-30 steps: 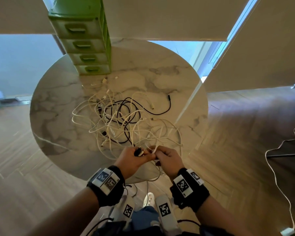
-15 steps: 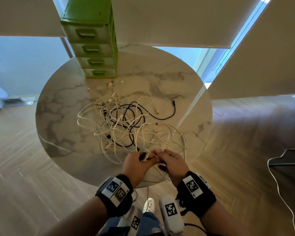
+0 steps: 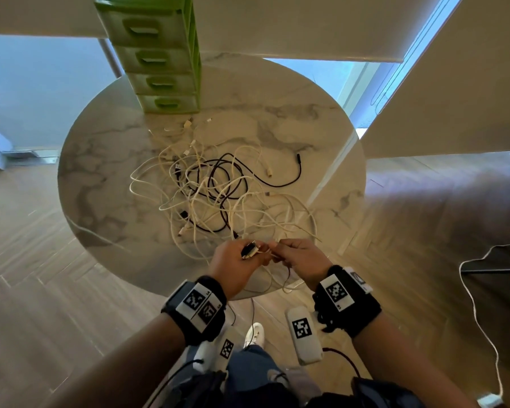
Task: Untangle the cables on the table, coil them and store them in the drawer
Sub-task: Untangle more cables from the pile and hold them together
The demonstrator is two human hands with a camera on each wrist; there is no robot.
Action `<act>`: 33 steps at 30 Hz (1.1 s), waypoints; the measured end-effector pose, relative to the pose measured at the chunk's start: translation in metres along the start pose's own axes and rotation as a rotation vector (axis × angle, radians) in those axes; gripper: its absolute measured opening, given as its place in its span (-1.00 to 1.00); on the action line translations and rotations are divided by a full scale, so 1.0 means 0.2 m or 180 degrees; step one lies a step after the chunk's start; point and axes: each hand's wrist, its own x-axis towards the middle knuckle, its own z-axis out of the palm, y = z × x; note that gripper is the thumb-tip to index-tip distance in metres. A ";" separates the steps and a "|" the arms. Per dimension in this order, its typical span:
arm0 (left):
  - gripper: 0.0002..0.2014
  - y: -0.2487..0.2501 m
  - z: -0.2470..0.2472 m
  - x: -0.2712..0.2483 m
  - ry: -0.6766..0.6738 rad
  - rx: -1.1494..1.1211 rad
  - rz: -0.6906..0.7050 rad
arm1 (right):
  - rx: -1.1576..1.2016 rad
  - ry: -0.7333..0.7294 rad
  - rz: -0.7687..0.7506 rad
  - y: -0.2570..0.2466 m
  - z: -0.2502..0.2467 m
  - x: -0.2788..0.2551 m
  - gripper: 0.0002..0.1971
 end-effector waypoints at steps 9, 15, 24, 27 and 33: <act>-0.94 -0.09 0.09 -0.02 0.0845 -0.0559 -0.0410 | -0.0764 0.0098 -0.0214 0.01 0.04 0.05 -0.66; -0.82 -0.10 0.07 -0.04 0.1155 -0.0235 -0.0556 | -0.1220 0.0565 -0.0449 0.02 0.03 0.07 -0.69; -0.77 -0.05 -0.10 -0.10 0.0979 -0.1324 -0.0584 | -0.0804 0.0375 0.0679 0.09 -0.13 0.17 -0.70; -0.81 -0.06 -0.14 -0.15 0.0154 -0.1806 -0.0620 | -0.0300 0.0429 0.0947 0.01 -0.13 0.28 -0.79; -0.63 -0.14 -0.23 -0.27 -0.0243 -0.1747 -0.0651 | 0.0252 0.0645 0.0972 -0.19 -0.22 0.46 -0.77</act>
